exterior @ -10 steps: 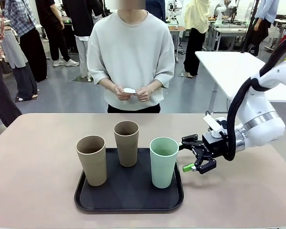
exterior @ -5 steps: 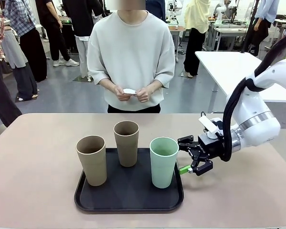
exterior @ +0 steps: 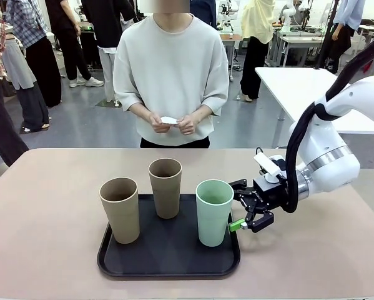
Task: Place coasters on the table and set cups on them.
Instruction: Pick up one Reusable plastic cup and place it on a coaster set by the human.
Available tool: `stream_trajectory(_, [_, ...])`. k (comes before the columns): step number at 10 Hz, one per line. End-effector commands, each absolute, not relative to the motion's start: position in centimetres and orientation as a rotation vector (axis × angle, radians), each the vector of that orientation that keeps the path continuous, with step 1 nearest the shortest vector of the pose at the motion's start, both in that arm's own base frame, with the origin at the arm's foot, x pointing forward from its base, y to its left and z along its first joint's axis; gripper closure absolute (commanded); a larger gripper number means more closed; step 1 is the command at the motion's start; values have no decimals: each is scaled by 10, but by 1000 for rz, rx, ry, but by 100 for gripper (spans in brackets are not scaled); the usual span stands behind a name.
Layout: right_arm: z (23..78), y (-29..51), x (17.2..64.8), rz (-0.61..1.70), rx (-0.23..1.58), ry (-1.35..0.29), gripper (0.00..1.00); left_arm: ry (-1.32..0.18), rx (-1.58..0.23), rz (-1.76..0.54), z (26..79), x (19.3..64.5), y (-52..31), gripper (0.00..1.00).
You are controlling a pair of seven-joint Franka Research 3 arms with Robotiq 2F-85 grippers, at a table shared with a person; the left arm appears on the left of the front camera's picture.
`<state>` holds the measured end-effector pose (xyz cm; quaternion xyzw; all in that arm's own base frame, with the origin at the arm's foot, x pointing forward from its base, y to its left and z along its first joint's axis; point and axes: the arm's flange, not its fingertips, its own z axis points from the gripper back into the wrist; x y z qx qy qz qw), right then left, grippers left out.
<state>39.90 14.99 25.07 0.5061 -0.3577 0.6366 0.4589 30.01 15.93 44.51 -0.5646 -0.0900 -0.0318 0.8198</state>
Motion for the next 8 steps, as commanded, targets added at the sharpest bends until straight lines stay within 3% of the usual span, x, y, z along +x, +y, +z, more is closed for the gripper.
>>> stream_trajectory(1, [249,161,401,1543,1272,-870,0,-206,-1212,-78,446,300,160,0])
stream_trajectory(8, [241,190,411,1546,1285,-859,0,-206,-1212,-78,446,300,160,0])
